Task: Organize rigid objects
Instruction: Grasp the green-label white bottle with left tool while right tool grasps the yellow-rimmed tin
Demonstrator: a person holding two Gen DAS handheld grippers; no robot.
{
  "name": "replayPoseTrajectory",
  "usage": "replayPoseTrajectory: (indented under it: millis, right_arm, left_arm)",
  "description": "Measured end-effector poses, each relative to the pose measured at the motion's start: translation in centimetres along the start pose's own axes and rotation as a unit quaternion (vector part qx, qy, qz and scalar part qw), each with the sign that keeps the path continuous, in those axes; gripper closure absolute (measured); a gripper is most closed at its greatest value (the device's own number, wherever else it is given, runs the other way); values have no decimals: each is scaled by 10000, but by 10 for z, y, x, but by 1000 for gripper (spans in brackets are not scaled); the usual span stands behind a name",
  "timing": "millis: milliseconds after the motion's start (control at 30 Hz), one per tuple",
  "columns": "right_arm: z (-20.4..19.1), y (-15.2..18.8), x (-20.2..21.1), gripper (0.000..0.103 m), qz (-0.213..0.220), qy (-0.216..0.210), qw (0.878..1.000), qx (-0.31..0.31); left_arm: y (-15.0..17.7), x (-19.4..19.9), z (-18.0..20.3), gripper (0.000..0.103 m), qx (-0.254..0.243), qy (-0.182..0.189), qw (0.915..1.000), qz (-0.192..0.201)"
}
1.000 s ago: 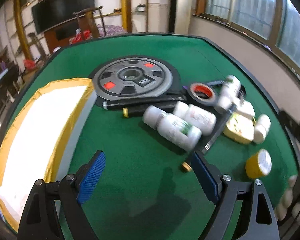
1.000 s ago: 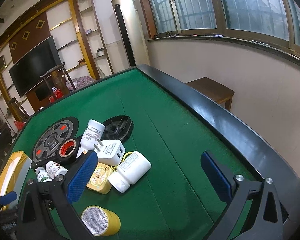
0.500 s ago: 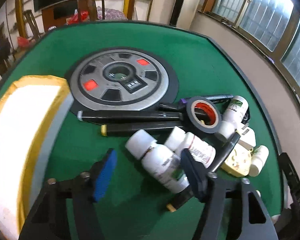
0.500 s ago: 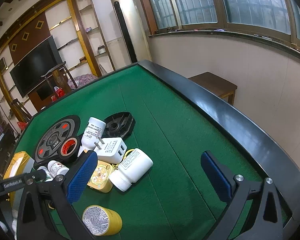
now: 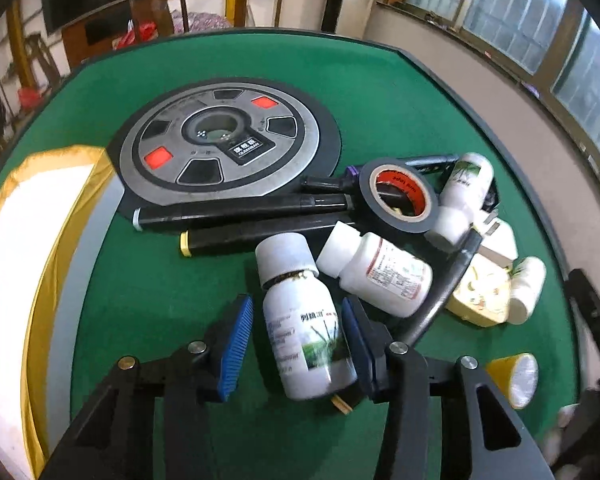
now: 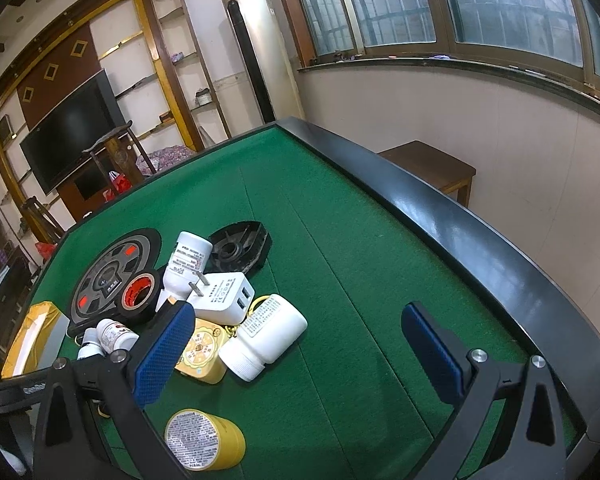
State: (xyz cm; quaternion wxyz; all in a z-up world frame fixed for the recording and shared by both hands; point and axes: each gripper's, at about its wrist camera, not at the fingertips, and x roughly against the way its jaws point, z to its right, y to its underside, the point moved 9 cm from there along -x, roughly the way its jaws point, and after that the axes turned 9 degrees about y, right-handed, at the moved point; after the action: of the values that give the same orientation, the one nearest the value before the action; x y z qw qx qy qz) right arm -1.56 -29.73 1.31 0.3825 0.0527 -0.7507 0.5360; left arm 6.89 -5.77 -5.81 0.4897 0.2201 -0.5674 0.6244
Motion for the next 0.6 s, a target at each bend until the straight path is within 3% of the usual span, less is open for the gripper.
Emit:
replayPoseTrajectory:
  millis: [133, 200, 300, 600]
  right_arm:
    - [0, 0, 0, 0, -1, 1, 10000, 1]
    - [0, 0, 0, 0, -9, 8, 10000, 7]
    - [1, 1, 0, 0, -24, 29, 10000, -13]
    - [3, 1, 1, 0, -13, 28, 10000, -35]
  left_arm:
    - [-1, -1, 1, 54, -50, -73, 9999, 91]
    - [-1, 1, 1, 65, -131, 2, 9998, 144]
    - [0, 14, -4, 65, -30, 137, 9992, 370]
    - [24, 100, -9, 65, 92, 646, 9917, 1108]
